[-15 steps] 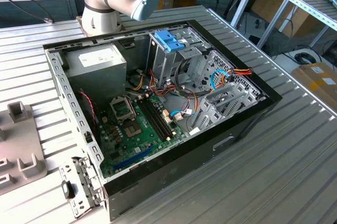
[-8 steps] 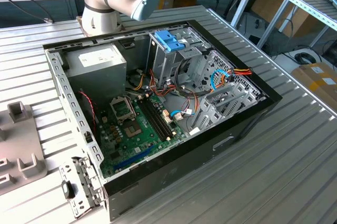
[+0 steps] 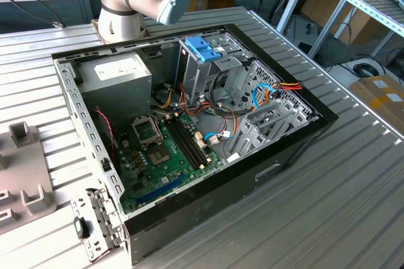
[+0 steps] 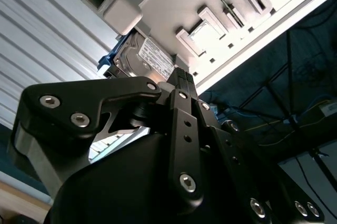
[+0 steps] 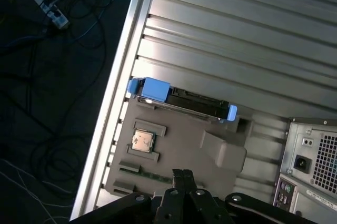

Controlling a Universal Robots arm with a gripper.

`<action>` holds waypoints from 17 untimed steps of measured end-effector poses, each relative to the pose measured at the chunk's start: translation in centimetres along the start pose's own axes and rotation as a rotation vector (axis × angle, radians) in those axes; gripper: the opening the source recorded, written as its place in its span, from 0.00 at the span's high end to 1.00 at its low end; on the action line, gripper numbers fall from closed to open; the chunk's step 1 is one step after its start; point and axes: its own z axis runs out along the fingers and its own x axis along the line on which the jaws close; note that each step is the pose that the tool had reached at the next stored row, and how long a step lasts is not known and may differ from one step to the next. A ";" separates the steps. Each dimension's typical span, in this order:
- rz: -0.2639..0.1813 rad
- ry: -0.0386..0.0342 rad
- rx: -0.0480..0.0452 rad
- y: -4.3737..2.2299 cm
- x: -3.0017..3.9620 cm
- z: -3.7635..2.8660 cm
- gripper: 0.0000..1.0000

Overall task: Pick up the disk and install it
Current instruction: 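Pick up the disk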

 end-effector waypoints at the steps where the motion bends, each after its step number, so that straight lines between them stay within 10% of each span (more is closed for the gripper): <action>1: -0.004 0.0001 -0.0001 0.00 0.00 0.00 0.90; 17: -0.079 0.0035 -0.0019 0.00 0.00 0.00 0.90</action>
